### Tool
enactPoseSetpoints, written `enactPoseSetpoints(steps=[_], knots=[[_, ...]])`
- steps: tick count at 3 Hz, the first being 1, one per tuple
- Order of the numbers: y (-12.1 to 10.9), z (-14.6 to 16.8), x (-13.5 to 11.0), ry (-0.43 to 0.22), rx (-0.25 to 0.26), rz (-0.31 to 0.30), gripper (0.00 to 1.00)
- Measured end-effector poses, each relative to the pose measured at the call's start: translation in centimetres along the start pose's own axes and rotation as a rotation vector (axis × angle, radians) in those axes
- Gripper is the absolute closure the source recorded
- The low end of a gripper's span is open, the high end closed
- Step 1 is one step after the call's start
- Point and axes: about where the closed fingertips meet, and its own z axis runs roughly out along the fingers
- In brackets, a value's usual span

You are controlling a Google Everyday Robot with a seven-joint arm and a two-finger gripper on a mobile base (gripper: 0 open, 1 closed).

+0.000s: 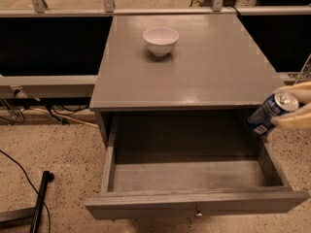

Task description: Pick pepsi can from top drawer and place on counter

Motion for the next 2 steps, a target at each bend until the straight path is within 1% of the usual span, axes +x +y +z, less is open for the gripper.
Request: enactPoseSetpoints(steps=[1, 2], knots=[[-2.4, 0.6, -1.9, 0.029, -0.131, 0.025, 1.0], [-7.6, 2.7, -3.0, 0.048, -0.205, 0.122, 1.0]])
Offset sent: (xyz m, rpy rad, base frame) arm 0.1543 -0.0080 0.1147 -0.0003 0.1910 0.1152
